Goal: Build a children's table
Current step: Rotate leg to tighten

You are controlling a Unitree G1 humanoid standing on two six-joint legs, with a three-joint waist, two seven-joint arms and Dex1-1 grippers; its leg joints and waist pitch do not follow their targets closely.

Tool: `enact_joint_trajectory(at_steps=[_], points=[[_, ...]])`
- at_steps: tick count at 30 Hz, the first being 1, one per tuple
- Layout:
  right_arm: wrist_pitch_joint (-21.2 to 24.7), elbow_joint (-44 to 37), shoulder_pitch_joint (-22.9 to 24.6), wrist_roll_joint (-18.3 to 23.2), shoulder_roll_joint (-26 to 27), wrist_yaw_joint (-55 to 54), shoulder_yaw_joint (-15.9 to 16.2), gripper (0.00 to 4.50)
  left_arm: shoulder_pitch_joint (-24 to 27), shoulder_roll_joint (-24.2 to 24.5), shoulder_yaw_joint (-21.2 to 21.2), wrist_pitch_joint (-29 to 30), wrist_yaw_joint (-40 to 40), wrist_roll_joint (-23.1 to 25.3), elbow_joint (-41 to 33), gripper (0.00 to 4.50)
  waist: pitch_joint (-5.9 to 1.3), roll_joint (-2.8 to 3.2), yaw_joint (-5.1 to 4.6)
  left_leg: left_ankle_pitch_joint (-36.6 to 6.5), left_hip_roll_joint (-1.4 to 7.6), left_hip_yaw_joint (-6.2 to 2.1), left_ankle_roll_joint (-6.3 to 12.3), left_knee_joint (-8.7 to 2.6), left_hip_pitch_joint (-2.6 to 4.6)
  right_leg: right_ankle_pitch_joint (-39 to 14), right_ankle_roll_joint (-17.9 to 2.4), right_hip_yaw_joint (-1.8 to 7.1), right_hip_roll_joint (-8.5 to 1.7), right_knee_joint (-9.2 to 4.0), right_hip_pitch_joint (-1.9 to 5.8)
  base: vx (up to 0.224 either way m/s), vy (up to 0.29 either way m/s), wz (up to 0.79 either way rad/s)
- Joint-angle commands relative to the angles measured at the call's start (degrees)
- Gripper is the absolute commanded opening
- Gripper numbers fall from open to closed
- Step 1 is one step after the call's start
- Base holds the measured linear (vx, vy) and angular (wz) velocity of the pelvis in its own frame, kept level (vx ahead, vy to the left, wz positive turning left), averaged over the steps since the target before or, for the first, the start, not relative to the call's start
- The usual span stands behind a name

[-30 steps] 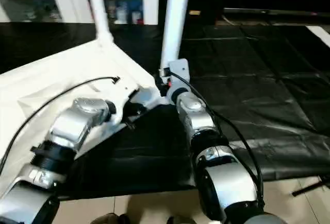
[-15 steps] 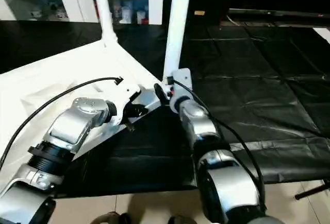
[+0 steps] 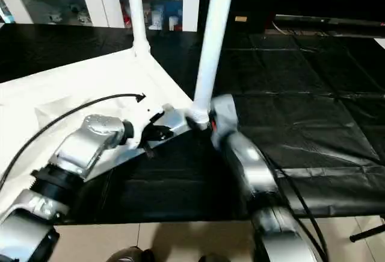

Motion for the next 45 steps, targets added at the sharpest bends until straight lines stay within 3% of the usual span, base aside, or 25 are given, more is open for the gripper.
enact_joint_trajectory(at_steps=[1,5,11,14,15,17,18,24,26,30,45], points=[[0.0,-2.3,1.0,0.4,-1.7,3.1,1.0,4.48,-1.9,0.4,-0.3,-2.9,-0.8,0.7,0.9,0.00,-4.67,0.79,-0.02,-7.0,8.38,-4.10,2.74,-4.58,2.13,3.0,-16.3,4.17,-7.93,-3.63,3.00,0.000,0.000,0.00],[0.1,-4.4,2.4,0.7,-3.1,5.4,1.4,4.48,-2.1,0.7,-0.7,-3.9,-1.5,0.9,1.8,0.00,-4.51,0.68,0.09,-8.5,8.34,-4.09,1.89,-4.61,2.03,0.1,-16.1,4.32,-8.00,-4.00,2.95,0.000,0.000,0.00],[3.2,-11.7,5.9,2.7,-6.1,8.9,0.8,4.48,-1.7,1.9,-1.9,-8.1,-4.3,0.7,4.0,0.00,-4.48,0.63,0.35,-6.7,8.30,-4.08,3.53,-4.53,1.94,2.8,-15.8,4.23,-7.81,-3.92,2.95,0.000,0.000,0.00],[7.2,-18.7,9.0,6.5,-9.9,15.7,0.5,4.48,-1.6,2.8,-2.4,-11.9,-6.9,0.6,6.7,0.00,-4.37,0.67,0.55,-8.4,8.33,-4.16,3.98,-4.59,2.03,1.2,-15.5,4.20,-7.84,-4.20,3.04,0.000,0.000,0.00],[8.4,-21.1,10.0,7.6,-11.7,18.2,0.7,4.48,-1.6,3.3,-2.7,-13.4,-7.7,0.9,7.6,0.00,-4.25,0.91,0.64,-9.2,8.54,-4.29,3.47,-4.73,1.97,-0.2,-15.2,4.26,-8.02,-4.19,2.97,0.000,0.000,0.00],[9.9,-23.5,11.0,8.8,-13.5,20.7,0.9,4.48,-1.5,3.8,-3.1,-15.4,-8.6,1.1,8.3,0.00,-4.28,0.86,0.67,-10.1,8.61,-4.29,3.16,-4.83,2.10,-1.2,-14.9,4.28,-7.92,-4.30,2.97,0.000,0.000,0.00],[11.9,-26.7,12.3,10.3,-15.8,23.6,1.1,4.48,-1.3,4.8,-3.8,-19.2,-10.2,1.5,9.1,0.00,-4.09,0.67,0.85,-10.9,8.48,-4.38,3.32,-4.86,1.99,-2.8,-14.4,4.33,-8.01,-4.70,3.12,0.000,0.000,0.00],[14.1,-31.9,13.9,10.9,-21.3,28.6,1.7,4.48,-1.4,6.3,-4.8,-24.9,-14.0,2.0,11.6,0.00,-3.66,0.76,1.16,-14.7,8.58,-4.43,0.49,-5.17,2.48,-11.6,-13.2,4.44,-8.11,-5.57,2.66,0.000,0.000,0.00],[14.9,-32.8,14.1,10.8,-23.2,30.5,2.2,4.48,-1.2,6.9,-5.3,-26.7,-16.6,1.6,11.7,0.00,-3.84,0.83,1.54,-14.1,8.80,-4.43,0.09,-5.30,2.74,-10.5,-13.0,4.47,-8.08,-5.32,2.65,0.000,0.000,0.00],[15.2,-32.9,13.7,10.8,-25.8,33.9,2.9,4.48,-1.2,8.0,-6.5,-30.3,-21.9,0.7,11.8,0.00,-4.06,0.92,1.66,-12.0,8.74,-4.23,0.70,-5.21,2.59,-4.6,-14.6,4.28,-8.17,-4.63,2.71,0.000,0.000,0.00],[14.0,-29.3,9.0,8.4,-26.2,43.1,9.6,4.48,0.0,10.4,-9.9,-33.1,-33.7,-0.2,6.6,0.00,-4.12,0.78,2.43,-11.2,8.93,-3.99,0.24,-5.18,2.69,-4.5,-15.4,4.10,-8.19,-4.26,2.64,0.000,0.000,0.00]])
